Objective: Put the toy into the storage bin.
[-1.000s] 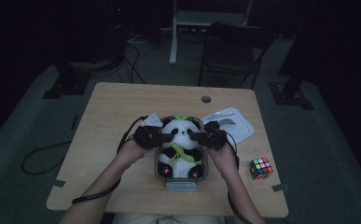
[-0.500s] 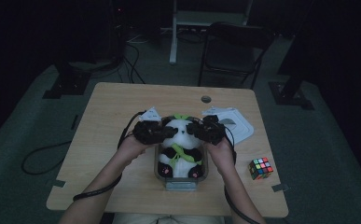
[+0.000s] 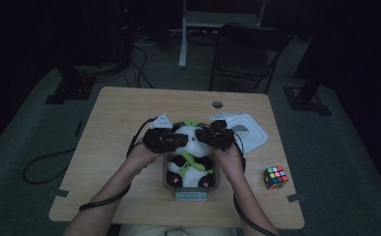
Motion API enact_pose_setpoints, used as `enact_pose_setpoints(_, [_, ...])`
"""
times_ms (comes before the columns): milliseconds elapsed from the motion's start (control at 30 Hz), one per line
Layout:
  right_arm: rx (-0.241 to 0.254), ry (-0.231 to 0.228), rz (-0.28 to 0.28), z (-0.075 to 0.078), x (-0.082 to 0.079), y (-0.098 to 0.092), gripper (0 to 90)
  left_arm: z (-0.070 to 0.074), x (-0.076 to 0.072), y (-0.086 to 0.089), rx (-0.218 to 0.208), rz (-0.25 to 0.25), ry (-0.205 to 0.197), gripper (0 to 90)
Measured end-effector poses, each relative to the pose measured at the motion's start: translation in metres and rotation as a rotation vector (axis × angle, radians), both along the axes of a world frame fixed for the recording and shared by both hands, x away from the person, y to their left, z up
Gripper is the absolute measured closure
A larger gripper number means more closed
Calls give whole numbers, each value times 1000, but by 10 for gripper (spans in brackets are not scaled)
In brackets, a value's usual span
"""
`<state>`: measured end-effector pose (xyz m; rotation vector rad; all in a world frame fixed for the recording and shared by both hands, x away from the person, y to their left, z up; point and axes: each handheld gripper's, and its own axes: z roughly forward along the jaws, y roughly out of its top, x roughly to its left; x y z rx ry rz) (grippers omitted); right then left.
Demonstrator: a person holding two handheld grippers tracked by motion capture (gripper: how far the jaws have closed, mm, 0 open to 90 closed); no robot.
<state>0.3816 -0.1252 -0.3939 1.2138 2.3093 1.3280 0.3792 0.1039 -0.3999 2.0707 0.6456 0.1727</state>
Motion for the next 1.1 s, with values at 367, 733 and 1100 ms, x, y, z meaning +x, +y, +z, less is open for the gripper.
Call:
enact_pose_setpoints(367, [-47,23,25,-10,6,5,894,-8,6,-1,40,20,17,822])
enact_pose_setpoints(733, [-171,32,27,-13,9,17,900,-11,8,-7,135,25,1,849])
enact_pose_setpoints(1100, [-41,47,20,-11,5,0,778,-9,3,-3,119,34,-22,734])
